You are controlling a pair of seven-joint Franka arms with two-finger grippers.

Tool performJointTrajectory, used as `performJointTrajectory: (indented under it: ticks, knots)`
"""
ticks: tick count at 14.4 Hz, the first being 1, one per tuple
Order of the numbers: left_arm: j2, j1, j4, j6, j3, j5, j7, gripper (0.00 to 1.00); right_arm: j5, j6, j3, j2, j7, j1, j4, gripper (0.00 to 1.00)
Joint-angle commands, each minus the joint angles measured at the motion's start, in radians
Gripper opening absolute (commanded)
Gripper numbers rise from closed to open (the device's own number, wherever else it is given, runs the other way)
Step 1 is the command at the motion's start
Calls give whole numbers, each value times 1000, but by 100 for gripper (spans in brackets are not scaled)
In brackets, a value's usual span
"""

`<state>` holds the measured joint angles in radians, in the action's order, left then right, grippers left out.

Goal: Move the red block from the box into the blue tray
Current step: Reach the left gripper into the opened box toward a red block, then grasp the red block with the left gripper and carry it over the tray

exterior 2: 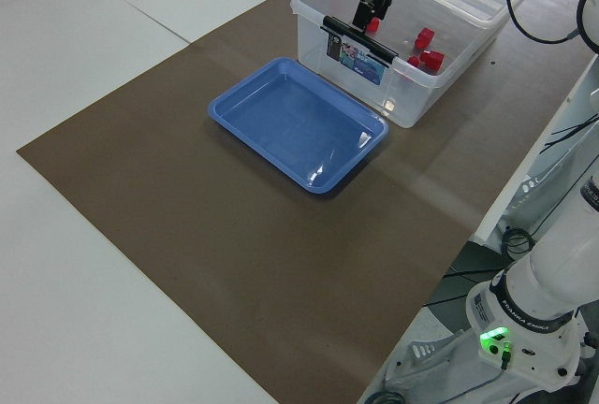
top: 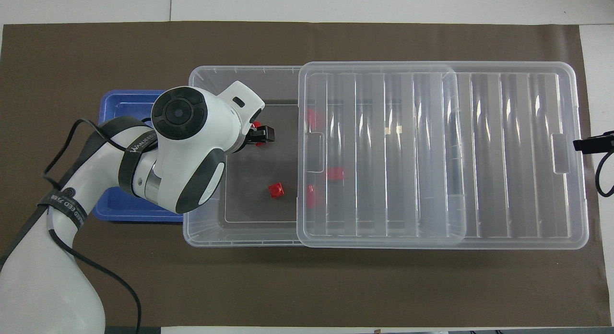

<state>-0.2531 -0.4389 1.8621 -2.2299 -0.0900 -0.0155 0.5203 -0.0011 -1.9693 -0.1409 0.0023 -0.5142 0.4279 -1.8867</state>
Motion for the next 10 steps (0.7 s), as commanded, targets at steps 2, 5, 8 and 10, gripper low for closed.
performJointTrajectory:
  ticks: [2,5,8,10]
  knots:
    - [-87,-26,11,-129,15,-52,85,100,-4,177,-9,-14,208,-148,133,100]
    - [-129,-24,14,-180,15,-75,98,99,3,237,-9,-57,386,-260,141,100]
    - [-133,-18,48,-253,15,-75,109,94,6,283,-9,-74,557,-345,156,100]
    - [-132,-20,74,-301,15,-75,109,53,42,291,-9,-73,585,-347,158,100]
